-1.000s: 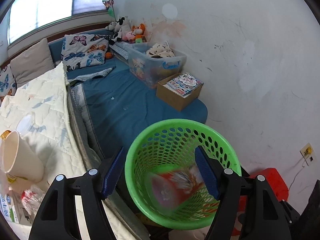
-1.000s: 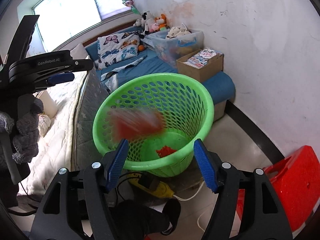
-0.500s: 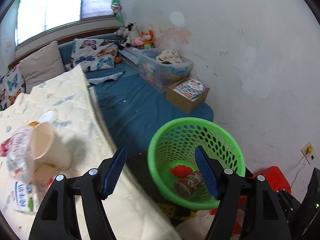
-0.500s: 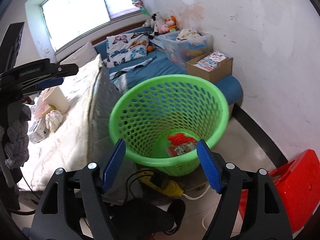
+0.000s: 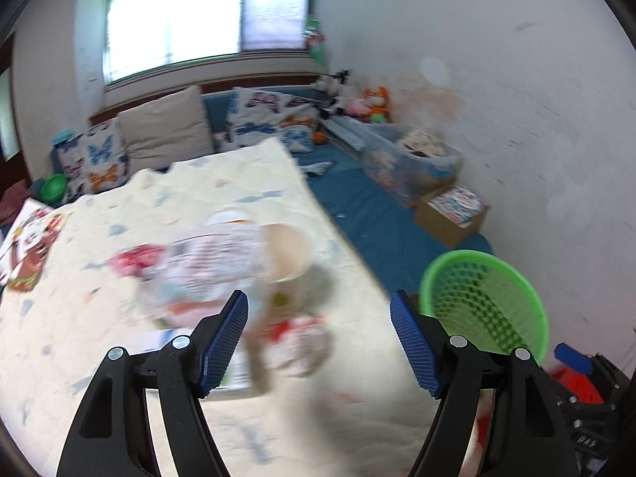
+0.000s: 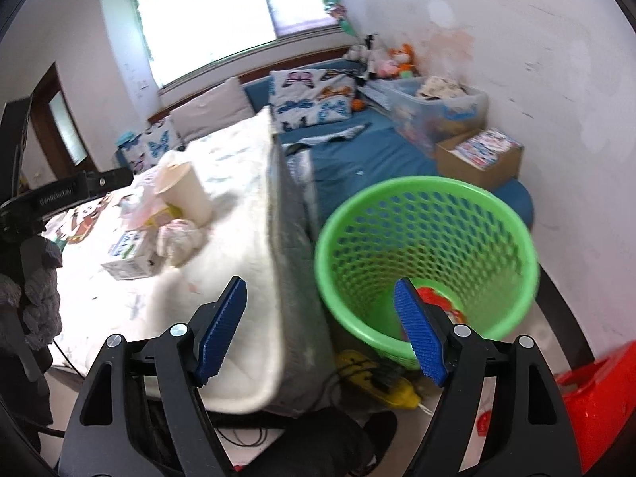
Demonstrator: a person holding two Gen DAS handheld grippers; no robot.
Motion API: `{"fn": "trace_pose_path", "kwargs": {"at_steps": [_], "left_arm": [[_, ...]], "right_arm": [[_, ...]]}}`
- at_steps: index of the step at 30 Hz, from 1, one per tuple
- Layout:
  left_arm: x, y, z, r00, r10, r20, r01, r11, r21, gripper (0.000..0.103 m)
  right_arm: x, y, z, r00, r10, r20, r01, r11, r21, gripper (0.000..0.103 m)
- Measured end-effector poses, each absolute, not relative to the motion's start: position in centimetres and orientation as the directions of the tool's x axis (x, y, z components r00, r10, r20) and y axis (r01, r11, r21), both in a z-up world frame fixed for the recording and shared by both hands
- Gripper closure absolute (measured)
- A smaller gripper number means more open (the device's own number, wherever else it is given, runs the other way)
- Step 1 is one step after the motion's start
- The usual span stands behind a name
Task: Collect trash
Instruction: 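Move both tools back over the table, then grasp the clear plastic bag with the right gripper and lift it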
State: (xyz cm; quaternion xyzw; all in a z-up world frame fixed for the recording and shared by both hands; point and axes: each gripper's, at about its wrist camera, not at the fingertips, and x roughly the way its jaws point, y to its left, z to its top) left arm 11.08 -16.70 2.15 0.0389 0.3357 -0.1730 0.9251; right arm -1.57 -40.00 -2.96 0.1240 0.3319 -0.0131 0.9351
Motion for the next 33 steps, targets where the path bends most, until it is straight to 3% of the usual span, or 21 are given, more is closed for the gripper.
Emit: {"fn": "trace_pose_path", "kwargs": {"at_steps": [15, 22, 33], "left_arm": [[11.8, -1.8, 1.0, 0.753, -0.118, -0.647, 0.085, 0.993, -0.082, 0.030], [11.5, 1.0, 0.1, 0.751, -0.102, -0.653, 0.052, 0.994, -0.096, 0.029], [12.2, 3.3, -1.5, 0.736, -0.105, -0.669, 0.049, 0.994, -0.102, 0.027]], "right_arm": [[6.6, -29.4, -0.6, 0.755, 0.252, -0.605, -0.128, 0.962, 0.241, 0.031], [10.7, -25.1, 0.8, 0.753, 0.282, -0.594, -0.210, 0.959, 0.189, 0.040], [16.7, -22.4, 0.3, 0.714, 0.289, -0.638, -0.276, 0.953, 0.122, 0.041]]}}
